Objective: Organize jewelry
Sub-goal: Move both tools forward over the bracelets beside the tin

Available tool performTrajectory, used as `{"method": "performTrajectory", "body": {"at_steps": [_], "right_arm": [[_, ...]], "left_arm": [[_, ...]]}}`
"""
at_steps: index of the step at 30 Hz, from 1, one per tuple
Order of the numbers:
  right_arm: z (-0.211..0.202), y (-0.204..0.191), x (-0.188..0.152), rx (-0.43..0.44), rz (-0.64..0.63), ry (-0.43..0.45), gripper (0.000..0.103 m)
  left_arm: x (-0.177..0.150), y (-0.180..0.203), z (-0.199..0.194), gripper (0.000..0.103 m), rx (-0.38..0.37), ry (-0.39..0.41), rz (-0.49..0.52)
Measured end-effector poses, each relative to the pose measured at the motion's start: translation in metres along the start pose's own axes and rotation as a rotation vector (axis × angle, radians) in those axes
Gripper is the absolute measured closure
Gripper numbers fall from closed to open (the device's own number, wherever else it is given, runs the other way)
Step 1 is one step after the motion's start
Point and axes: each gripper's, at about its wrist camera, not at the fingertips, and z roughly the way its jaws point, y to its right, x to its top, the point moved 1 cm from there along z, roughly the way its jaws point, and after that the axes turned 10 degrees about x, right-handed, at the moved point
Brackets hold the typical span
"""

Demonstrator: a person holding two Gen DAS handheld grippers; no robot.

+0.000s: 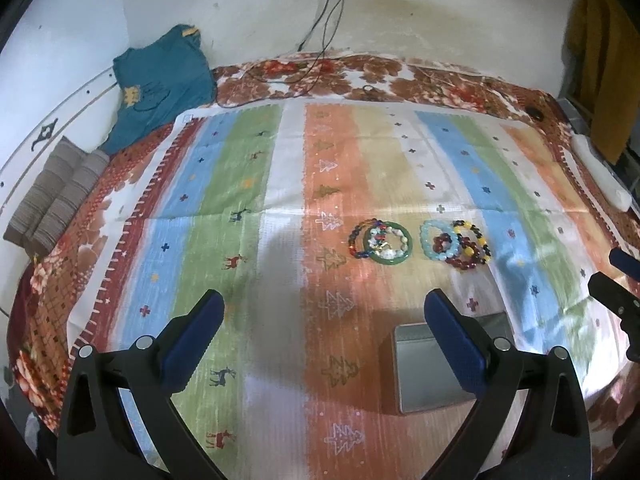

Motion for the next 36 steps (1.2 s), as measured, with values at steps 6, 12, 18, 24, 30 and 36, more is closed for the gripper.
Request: {"method": "performTrajectory", "body": {"at_steps": [6,12,18,24,30,36], "right_arm": [[0.019,0.004,0.009,0.008,0.02,-0.042,0.004],[0.038,0.003,0.017,-0.009,0.001,-0.069,0.004],[0.054,0.004,0.023,-0.02,-0.022,-0.086,0.004],[0.065,0.002,0.029,-0.018,-0.043,-0.091,0.004],[0.079,0.003,0.033,-0.018,-0.056,-0.115,0.004],[0.094,0.008,0.036,-0.03,-0.059,-0.137,0.004]], "left_arm": [[0.009,0.006,0.023,0.005,0.021,-0.039,0.025],[0.019,0.012,0.047,0.005,0.043,-0.07,0.042],[0.026,0.016,0.058,0.005,0.045,-0.082,0.054],[0.033,0.019,0.07,0.005,0.052,-0.094,0.06],[0.038,0.024,0.087,0.005,0.052,-0.118,0.076],[0.04,0.029,0.107,0.005,-0.011,-0.164,0.062]]}}
